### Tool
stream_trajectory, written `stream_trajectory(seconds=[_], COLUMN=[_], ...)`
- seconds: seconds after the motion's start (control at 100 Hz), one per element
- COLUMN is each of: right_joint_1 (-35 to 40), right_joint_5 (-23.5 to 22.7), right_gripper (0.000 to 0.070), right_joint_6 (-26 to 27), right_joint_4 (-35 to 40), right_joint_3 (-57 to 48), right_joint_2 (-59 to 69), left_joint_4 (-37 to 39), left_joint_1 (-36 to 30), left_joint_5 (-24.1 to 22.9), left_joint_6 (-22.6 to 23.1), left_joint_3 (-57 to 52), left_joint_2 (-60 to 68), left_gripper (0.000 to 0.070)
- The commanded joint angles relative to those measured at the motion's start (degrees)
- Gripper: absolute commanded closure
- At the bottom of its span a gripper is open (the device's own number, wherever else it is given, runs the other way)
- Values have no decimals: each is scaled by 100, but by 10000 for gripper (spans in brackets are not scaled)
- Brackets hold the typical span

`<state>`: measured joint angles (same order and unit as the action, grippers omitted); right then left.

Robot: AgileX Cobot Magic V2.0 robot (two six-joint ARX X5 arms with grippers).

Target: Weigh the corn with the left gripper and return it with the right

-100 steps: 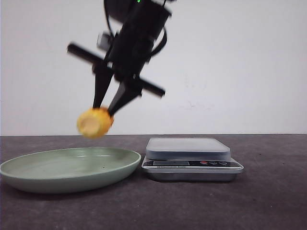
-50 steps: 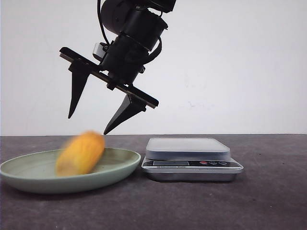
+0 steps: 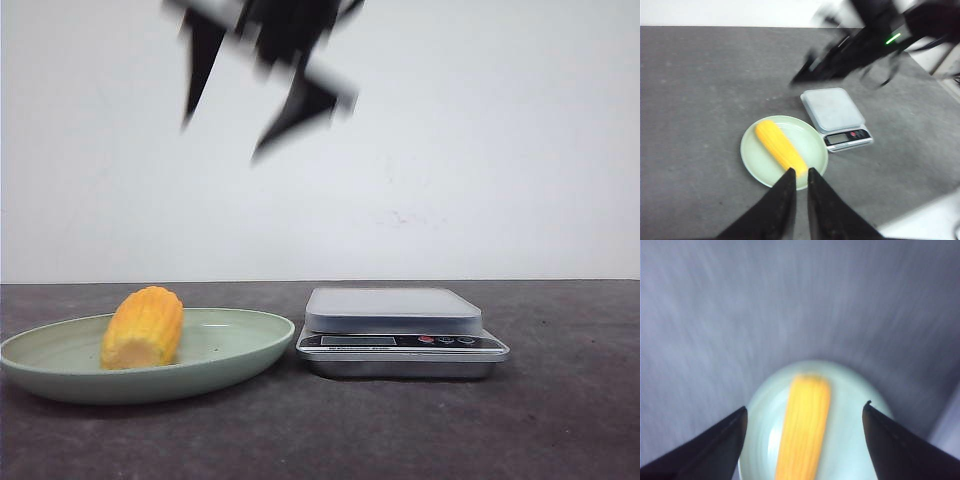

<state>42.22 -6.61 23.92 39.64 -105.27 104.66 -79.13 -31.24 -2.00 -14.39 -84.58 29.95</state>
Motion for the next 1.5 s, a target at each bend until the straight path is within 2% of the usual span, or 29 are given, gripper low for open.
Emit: stream_trajectory(seconds=[0.0,0.1,0.23,0.28,0.37,0.47,0.58,0.8,0.87,1.04,1.49], right_joint_1=[63,68,72,72,72,72,72,72,72,72,72], right_joint_5=[514,1064,1126,1126,1132,1189,1335,1425,1475,1886,1869], right_gripper=[246,283,326,376,505,598,685,688,688,688,688], right_joint_6=[-953,-1596,-2146,-2308,-2371,-2396,-2599,-2782,-2778,-2780,-2778], right_joint_4=[0,129,566,761,905,566,-219,-2404,-2811,-2844,-3064], right_joint_3=[-188,-188,-186,-177,-39,466,1469,4113,4640,4968,4968], right_joint_2=[-584,-1403,-2312,-2599,-3080,-3650,-4356,-5781,-6078,-6295,-6284], left_joint_4=[63,68,74,74,107,280,516,675,664,680,680], left_joint_1=[-26,-26,-26,-26,-26,-26,-26,-26,-26,-26,-26], left_joint_5=[-175,-496,-859,-1010,-1255,-1432,-1502,-1493,-1491,-1493,-1493], left_joint_6=[66,66,39,39,39,39,39,33,20,22,22], left_joint_3=[-96,-96,-96,-96,-96,-85,-85,-85,-85,-87,-87], left_joint_2=[33,33,33,33,33,33,33,33,33,33,33], left_gripper=[700,700,700,700,700,700,700,700,700,700,700])
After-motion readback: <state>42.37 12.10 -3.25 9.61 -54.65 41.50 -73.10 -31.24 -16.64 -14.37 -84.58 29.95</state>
